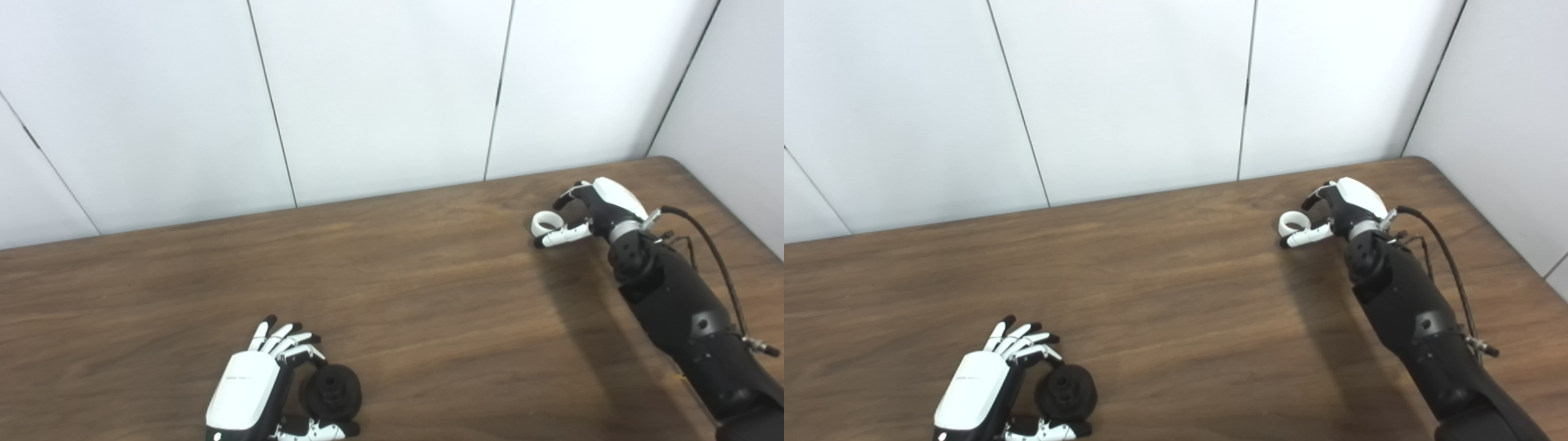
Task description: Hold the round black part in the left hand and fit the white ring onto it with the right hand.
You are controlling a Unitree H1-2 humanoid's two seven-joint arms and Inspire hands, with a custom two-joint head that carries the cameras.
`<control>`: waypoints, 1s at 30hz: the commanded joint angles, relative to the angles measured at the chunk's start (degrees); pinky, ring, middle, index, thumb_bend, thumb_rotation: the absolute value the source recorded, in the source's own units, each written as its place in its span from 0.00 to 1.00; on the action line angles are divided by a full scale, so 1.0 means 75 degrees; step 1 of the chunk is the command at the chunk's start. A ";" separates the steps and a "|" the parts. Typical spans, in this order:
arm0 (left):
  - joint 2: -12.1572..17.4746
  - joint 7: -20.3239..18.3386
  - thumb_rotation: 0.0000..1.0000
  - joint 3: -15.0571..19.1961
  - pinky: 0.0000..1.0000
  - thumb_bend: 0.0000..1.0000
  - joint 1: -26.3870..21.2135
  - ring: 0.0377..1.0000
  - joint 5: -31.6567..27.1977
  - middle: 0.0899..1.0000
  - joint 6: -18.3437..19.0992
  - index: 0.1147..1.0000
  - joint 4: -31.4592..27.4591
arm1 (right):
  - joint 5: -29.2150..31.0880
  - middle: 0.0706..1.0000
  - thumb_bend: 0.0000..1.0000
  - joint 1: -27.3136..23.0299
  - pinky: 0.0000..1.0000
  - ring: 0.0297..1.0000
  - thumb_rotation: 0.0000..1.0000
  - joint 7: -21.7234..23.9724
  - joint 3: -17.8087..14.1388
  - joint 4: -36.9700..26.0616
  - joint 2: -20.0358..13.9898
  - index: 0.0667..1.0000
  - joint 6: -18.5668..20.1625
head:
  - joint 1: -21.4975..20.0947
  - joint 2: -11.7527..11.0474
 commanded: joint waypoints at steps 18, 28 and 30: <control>0.0119 -0.0170 0.05 -0.0063 1.00 0.52 0.0380 0.88 0.0165 0.75 0.0128 0.42 0.0246 | -0.0020 0.95 0.85 -0.0338 1.00 1.00 0.34 -0.0050 0.0061 -0.0350 -0.0049 0.67 -0.0018 | 0.0048 0.0045; 0.0132 -0.0215 0.05 -0.0042 1.00 0.52 0.0403 0.88 0.0144 0.75 0.0144 0.42 0.0194 | -0.0023 0.95 0.85 -0.0307 1.00 1.00 0.32 -0.0005 0.0060 -0.0288 -0.0097 0.67 -0.0019 | 0.0072 0.0069; 0.0125 -0.0239 0.05 -0.0043 1.00 0.52 0.0403 0.88 0.0153 0.75 0.0168 0.42 0.0180 | -0.0004 0.94 0.84 -0.0282 1.00 1.00 0.32 -0.0011 0.0043 -0.0286 -0.0122 0.66 -0.0063 | 0.0072 0.0069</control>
